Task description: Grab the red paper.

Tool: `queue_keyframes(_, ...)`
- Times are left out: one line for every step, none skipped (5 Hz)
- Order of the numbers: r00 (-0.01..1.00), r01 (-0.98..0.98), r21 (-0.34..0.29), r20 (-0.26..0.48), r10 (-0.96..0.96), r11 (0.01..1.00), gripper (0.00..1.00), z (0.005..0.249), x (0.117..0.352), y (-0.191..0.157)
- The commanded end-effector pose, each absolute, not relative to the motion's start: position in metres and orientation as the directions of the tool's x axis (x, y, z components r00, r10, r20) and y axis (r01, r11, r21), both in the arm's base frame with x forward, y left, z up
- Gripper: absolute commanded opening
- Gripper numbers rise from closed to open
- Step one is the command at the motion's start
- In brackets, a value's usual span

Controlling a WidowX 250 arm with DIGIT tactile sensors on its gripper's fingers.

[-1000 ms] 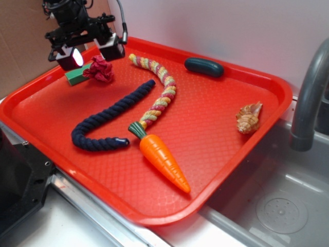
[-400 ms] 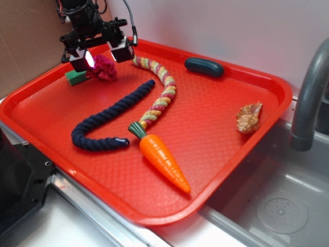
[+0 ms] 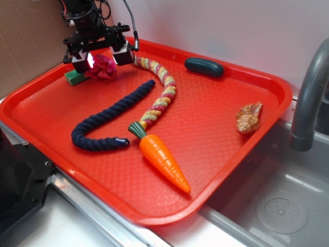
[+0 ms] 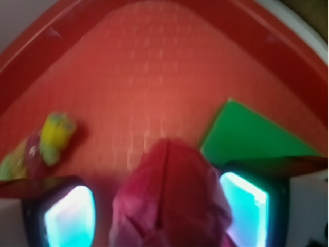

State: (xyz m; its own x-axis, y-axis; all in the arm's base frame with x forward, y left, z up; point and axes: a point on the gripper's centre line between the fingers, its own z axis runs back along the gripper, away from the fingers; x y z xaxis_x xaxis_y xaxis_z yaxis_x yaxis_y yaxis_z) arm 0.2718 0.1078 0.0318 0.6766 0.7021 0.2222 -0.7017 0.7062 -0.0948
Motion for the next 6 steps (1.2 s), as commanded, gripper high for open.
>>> queue_keyframes(0.675, -0.701, -0.060, 0.267, 0.688, 0.711, 0.00, 0.031, 0.275, 0.108)
queue_keyframes(0.672, -0.697, -0.064, 0.290, 0.682, 0.714, 0.00, 0.036, 0.273, 0.107)
queue_keyframes(0.666, -0.698, -0.071, 0.302, 0.682, 0.713, 0.00, 0.040, 0.270, 0.110)
queue_keyframes(0.661, -0.698, -0.076, 0.315, 0.681, 0.712, 0.00, 0.044, 0.268, 0.111)
queue_keyframes(0.656, -0.692, -0.093, 0.333, 0.677, 0.716, 0.00, 0.054, 0.262, 0.112)
queue_keyframes(0.657, -0.686, -0.115, 0.324, 0.680, 0.718, 0.00, 0.068, 0.254, 0.112)
